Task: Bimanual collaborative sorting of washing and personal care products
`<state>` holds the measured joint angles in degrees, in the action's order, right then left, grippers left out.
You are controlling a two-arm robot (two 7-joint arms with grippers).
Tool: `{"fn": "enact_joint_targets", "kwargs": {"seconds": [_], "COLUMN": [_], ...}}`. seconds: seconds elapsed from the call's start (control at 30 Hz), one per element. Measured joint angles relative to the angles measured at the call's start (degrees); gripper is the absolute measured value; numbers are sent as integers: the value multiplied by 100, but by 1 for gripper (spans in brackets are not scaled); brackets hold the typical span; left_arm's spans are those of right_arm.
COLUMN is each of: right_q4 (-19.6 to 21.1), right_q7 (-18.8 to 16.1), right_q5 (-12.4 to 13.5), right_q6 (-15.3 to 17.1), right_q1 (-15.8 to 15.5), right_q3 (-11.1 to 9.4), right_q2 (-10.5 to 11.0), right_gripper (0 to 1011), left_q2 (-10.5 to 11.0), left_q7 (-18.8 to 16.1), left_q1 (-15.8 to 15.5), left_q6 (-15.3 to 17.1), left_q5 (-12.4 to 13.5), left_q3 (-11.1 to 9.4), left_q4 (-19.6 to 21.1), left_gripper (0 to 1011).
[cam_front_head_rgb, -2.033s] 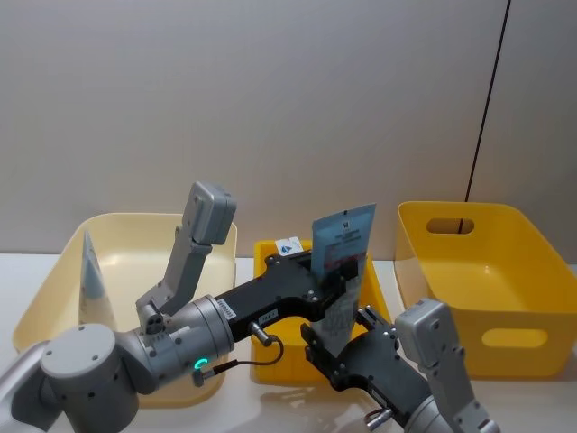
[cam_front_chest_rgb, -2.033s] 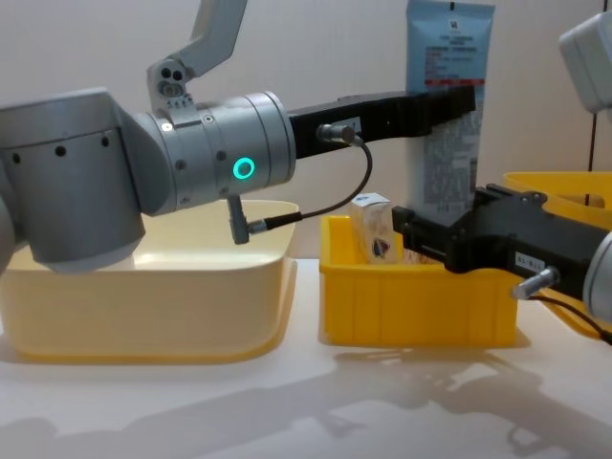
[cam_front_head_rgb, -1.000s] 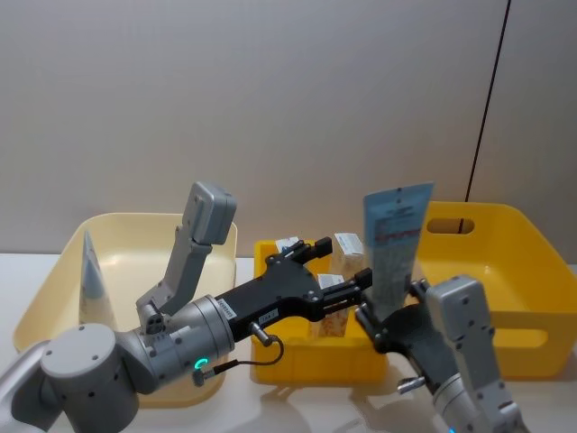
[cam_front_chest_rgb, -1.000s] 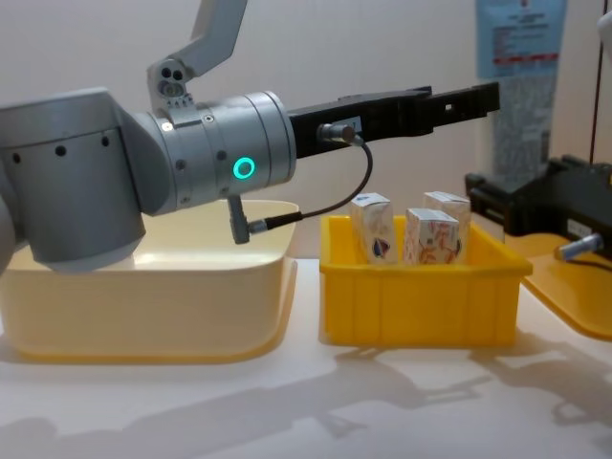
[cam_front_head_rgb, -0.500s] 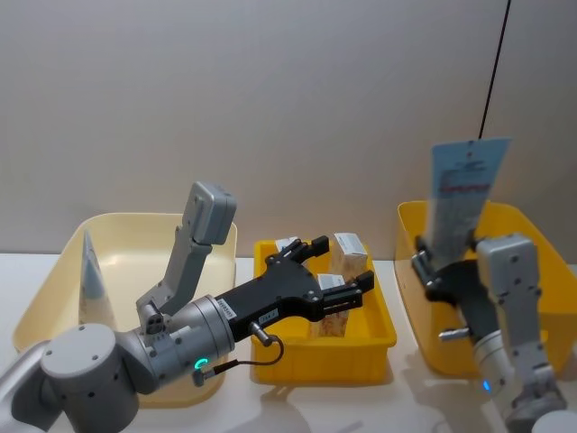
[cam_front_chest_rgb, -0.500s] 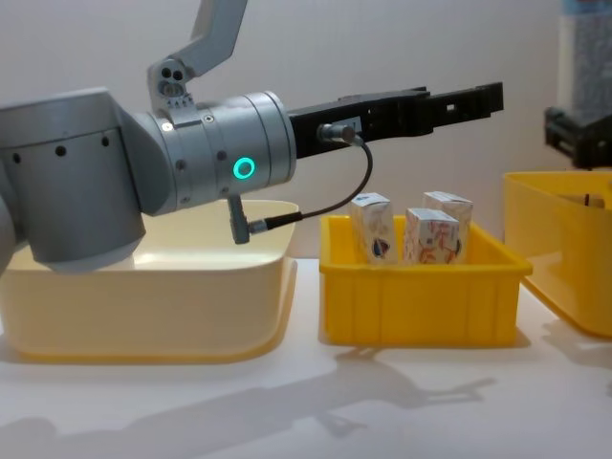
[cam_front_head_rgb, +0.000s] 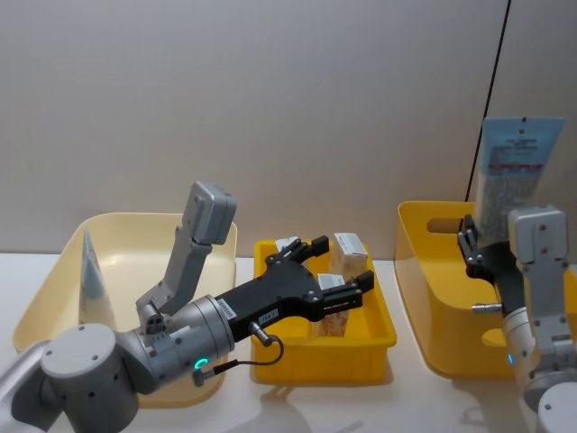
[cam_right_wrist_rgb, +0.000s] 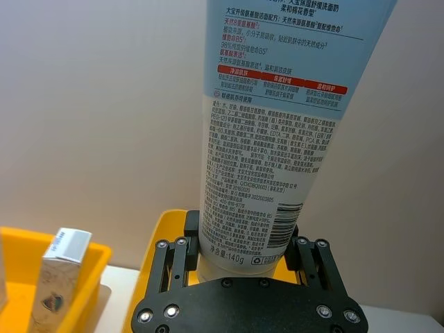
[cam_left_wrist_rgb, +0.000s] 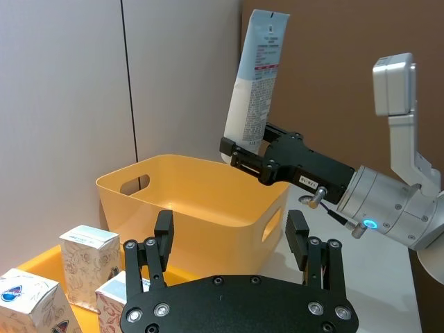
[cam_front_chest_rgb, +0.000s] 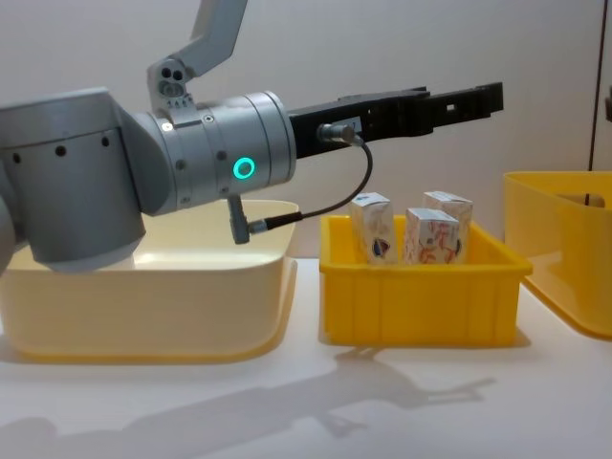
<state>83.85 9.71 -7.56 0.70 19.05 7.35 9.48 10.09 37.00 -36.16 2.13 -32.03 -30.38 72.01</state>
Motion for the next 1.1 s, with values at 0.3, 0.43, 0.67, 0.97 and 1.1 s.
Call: {"fn": "enact_joint_targets", "kwargs": {"seconds": [0.3, 0.43, 0.67, 0.97, 1.1], "right_q4": [85, 101, 49, -105, -154], "right_q7": [7, -38, -52, 28, 72], "right_q5": [-154, -230, -332, -436, -467], "right_q6": [575, 851, 1190, 1439, 1485], "right_q1": [32, 51, 86, 122, 135], "right_q3": [-16, 5, 18, -12, -28], "right_q2": [-17, -24, -67, -170, -206], "right_gripper": [665, 666, 666, 666, 688], "left_q2": [0, 0, 0, 0, 0], "left_q7": [1, 1, 1, 1, 1], "left_q1": [0, 0, 0, 0, 0], "left_q6": [0, 0, 0, 0, 0], "left_q5": [0, 0, 0, 0, 0], "left_q3": [0, 0, 0, 0, 0], "left_q4": [0, 0, 0, 0, 0], "left_gripper": [1003, 1003, 1003, 1003, 1004]}}
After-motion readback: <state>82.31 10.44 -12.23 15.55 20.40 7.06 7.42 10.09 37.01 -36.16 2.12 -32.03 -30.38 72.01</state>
